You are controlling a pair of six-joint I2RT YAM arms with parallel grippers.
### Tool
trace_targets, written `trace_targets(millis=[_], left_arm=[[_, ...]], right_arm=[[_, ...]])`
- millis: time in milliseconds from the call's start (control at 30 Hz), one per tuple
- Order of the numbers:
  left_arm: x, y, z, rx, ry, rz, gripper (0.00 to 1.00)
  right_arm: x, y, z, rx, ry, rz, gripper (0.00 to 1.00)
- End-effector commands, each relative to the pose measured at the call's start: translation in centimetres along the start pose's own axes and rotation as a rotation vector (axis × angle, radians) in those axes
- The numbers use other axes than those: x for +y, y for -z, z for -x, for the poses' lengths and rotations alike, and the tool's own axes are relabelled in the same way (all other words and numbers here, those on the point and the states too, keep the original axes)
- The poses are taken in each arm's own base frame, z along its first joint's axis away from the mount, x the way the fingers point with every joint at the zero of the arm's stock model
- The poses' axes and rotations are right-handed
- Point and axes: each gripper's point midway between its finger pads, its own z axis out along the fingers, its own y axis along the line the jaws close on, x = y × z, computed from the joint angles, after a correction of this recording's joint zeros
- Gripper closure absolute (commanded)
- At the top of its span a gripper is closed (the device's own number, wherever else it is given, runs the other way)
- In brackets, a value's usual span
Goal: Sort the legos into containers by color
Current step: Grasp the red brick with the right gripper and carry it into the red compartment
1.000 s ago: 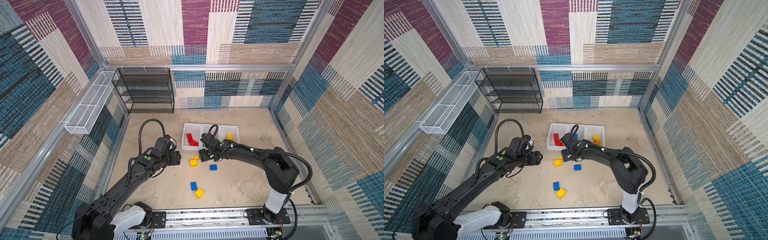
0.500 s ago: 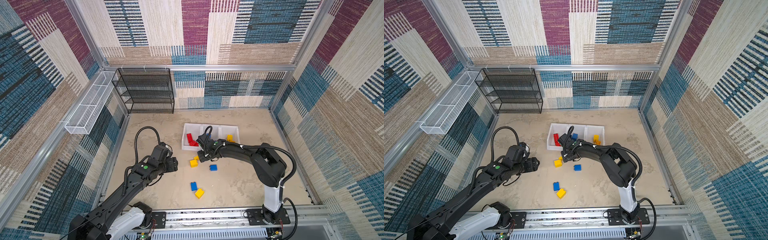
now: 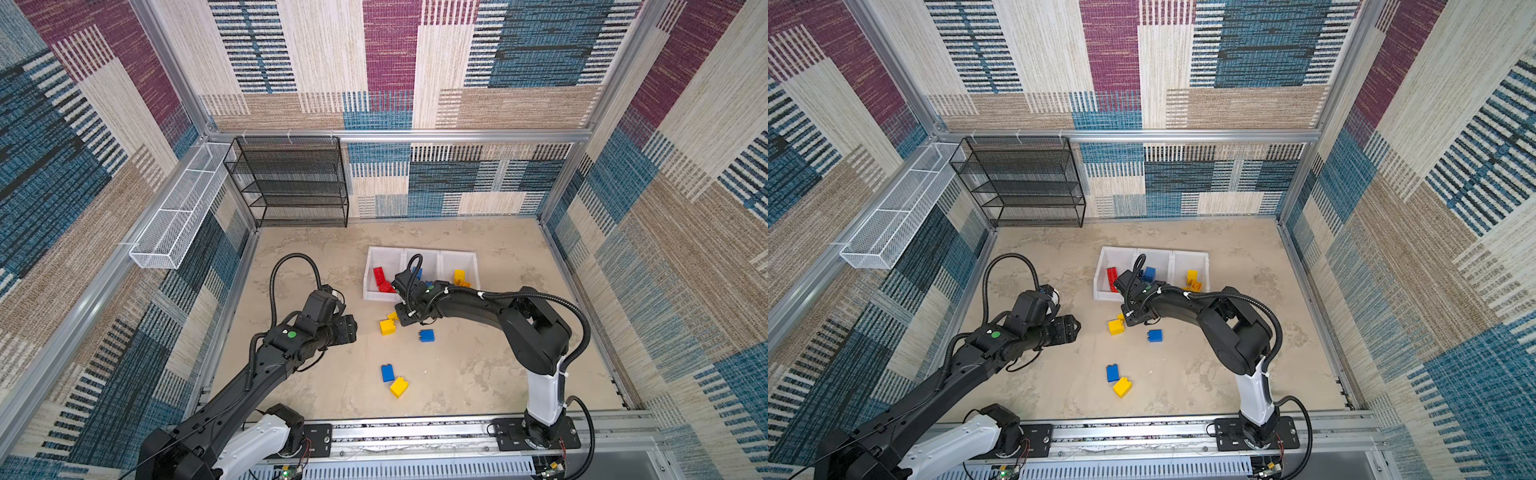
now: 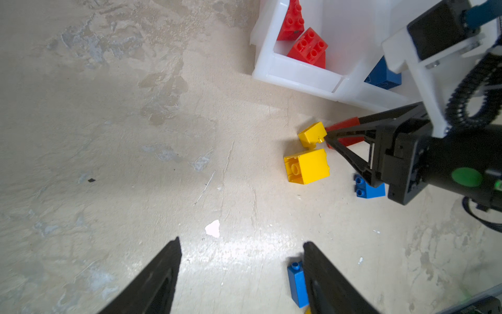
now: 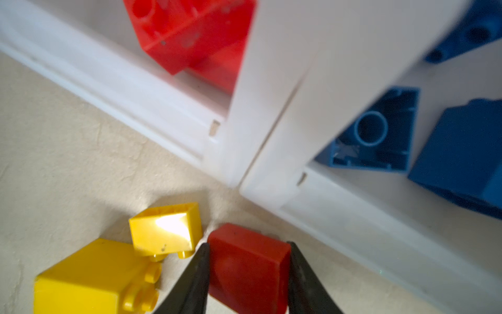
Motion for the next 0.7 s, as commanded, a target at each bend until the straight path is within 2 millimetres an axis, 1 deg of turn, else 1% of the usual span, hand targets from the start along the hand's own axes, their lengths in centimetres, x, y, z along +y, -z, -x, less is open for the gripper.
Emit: trace_targets(millis=[0,100,167,267,333,400,500,533,600,667], left_arm=[[0.0,0.0,0.3,-0.017,0.011,0.003,0.26],[0.1,0.0,0.2,-0.017,0.010,0.004,0.26],[0.1,-0.1,0.2,-0.016,0.012,0.003,0.26],[0.0,-0.2,0.2,-0.014,0.012,-0.001,0.26],[0.0,-0.2,0.2,-0.012,0.010,-0.002,0.26],[0.0,-0.2,0.1,-0.009,0.009,-0.002,0.26],[0.0,0.0,0.0,-0.008,0.009,-0.005,0.26],[0.0,0.0,0.0,-0.008,0.010,-0.006,0.26],[0.0,0.1,-0.1,-0.005,0.013,-0.008,0.26],[-0.1,0.1,-0.3,-0.002,0.016,-0.016,0.26]], right_arm=[[0.1,0.8,-0.6,-0.003,-0.016,0.001,0.59],[0.4,2.4,-0.4,-0.026,-0.021,0.019,0.59],[0.6,3.8,0.7,-0.061,-0.017,0.029,0.60],[1.0,5.8,3.5,-0.123,0.009,0.027,0.59],[1.5,6.8,6.0,-0.168,0.030,0.025,0.59],[1.9,7.5,8.5,-0.204,0.048,0.029,0.59],[2.1,6.9,11.8,-0.227,0.068,0.014,0.59],[1.9,6.4,12.7,-0.225,0.067,0.008,0.59],[1.5,5.5,14.2,-0.226,0.061,0.001,0.59],[0.9,4.4,15.3,-0.215,0.048,-0.010,0.59]])
